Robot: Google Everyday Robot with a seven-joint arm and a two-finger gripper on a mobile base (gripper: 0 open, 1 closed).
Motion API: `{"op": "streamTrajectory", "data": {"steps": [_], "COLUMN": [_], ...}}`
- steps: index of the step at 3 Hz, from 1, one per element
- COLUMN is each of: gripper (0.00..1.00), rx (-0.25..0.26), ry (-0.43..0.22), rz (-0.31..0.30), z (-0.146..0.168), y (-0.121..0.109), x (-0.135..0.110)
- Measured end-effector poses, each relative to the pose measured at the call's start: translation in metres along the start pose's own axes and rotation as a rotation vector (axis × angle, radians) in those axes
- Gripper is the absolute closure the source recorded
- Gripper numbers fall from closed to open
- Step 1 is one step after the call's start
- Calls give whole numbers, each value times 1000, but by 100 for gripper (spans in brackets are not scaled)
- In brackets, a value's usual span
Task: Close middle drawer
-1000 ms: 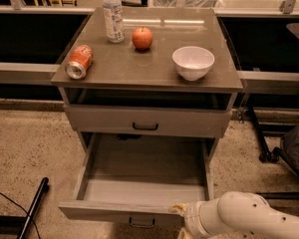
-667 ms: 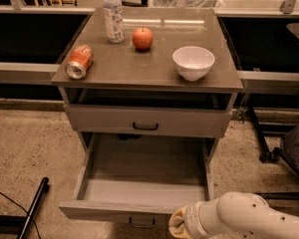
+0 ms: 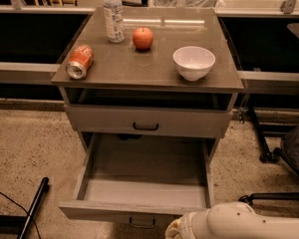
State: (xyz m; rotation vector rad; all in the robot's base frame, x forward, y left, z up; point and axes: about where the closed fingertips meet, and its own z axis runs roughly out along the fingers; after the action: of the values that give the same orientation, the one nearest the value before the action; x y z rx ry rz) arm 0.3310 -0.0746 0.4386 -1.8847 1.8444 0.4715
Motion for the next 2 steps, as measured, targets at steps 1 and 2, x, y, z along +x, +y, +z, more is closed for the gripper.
{"op": "streamTrajectory", "data": {"steps": [1,2], "gripper": [100,81], "rx": [16,41], "ry": [6,0], "rz": [16,14], "z": [40,43], "y": [6,-2], "x": [18,16]}}
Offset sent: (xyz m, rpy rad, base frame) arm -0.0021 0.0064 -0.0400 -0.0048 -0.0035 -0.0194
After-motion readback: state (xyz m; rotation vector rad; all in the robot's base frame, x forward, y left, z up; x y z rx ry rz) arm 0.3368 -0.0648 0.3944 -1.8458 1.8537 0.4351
